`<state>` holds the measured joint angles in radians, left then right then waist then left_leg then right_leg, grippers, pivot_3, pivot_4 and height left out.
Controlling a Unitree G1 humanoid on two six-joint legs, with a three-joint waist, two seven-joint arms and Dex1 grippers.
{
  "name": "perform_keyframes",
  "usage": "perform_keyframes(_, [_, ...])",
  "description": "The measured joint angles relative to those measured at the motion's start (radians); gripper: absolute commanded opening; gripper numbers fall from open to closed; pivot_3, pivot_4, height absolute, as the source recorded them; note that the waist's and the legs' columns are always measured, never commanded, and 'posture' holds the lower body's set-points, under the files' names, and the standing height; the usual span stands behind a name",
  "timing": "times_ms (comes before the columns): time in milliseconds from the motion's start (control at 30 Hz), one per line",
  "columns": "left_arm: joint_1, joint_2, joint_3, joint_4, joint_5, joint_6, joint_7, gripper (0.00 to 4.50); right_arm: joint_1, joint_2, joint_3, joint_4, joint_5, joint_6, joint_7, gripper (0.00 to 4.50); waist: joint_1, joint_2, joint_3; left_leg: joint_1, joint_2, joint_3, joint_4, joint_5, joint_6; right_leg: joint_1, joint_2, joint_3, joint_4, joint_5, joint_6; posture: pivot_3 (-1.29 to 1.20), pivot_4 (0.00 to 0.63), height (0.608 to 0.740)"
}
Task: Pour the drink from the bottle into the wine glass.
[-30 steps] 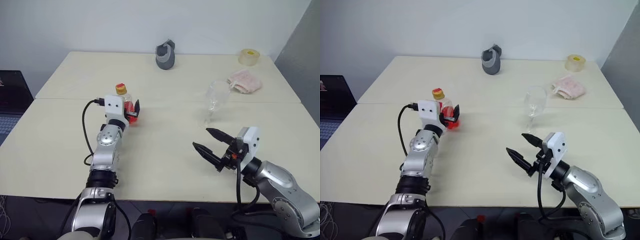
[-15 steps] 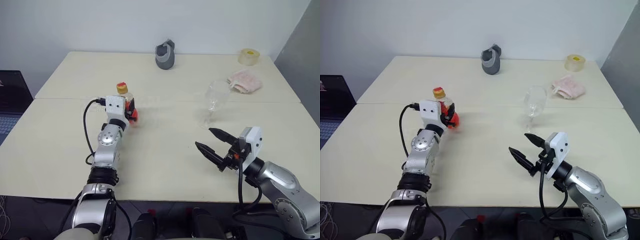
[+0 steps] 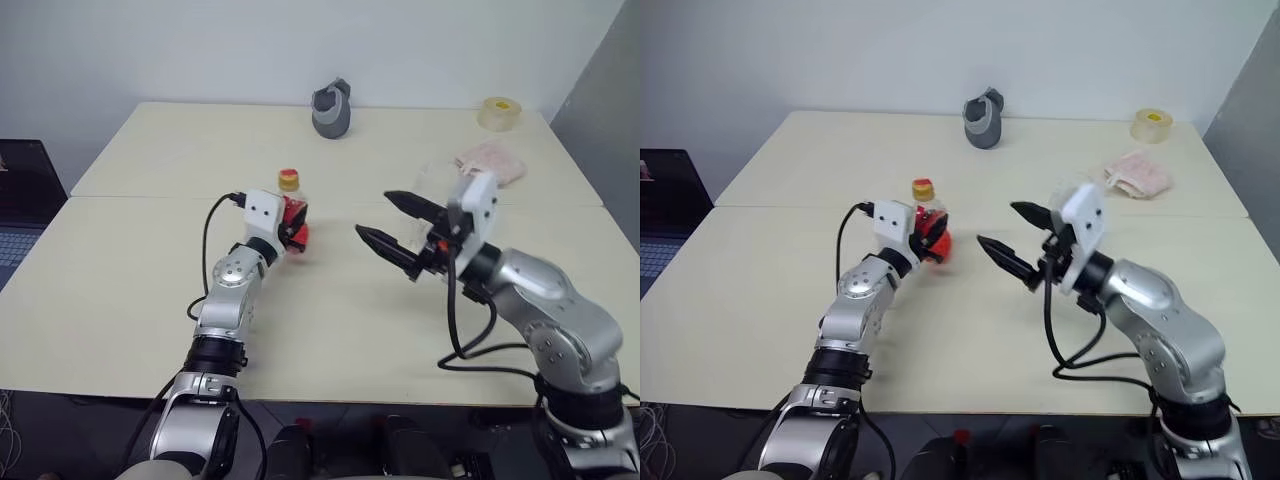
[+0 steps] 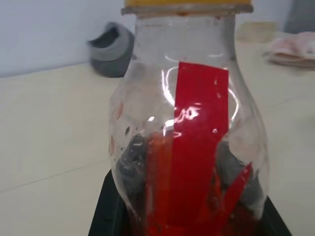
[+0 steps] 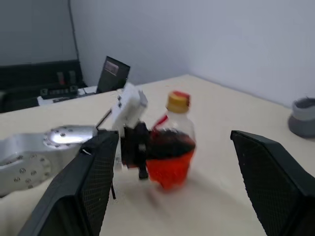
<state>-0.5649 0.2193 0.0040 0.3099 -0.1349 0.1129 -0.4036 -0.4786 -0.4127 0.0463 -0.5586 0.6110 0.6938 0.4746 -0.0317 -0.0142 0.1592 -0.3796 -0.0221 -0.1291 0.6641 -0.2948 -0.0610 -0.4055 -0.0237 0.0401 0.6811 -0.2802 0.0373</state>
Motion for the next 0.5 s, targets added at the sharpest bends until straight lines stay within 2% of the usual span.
perform_keyframes(167, [-0.060,-0.001,-0.044,0.011,-0.019,0.008,-0.133,1.04,-0.135,0.057,0.042,0.112,-0.017,0.005,0.004,3.89,0.000,0.000,0.000,0.000,0.000,0.000,0.000,0.000,0.000,0.000,0.000,0.000,0.000,0.000,0.000,0.00,0.150,0.740])
perform_keyframes(500, [-0.097,-0.014,-0.106,0.020,-0.038,-0.012,-0.346,1.04,-0.225,0.124,0.055,0.281,-0.061,0.002,0.004,3.89,-0.002,0.000,0.000,-0.001,0.000,-0.002,0.000,0.000,0.000,-0.001,0.000,0.001,0.000,0.000,0.000,0.00,0.150,0.740])
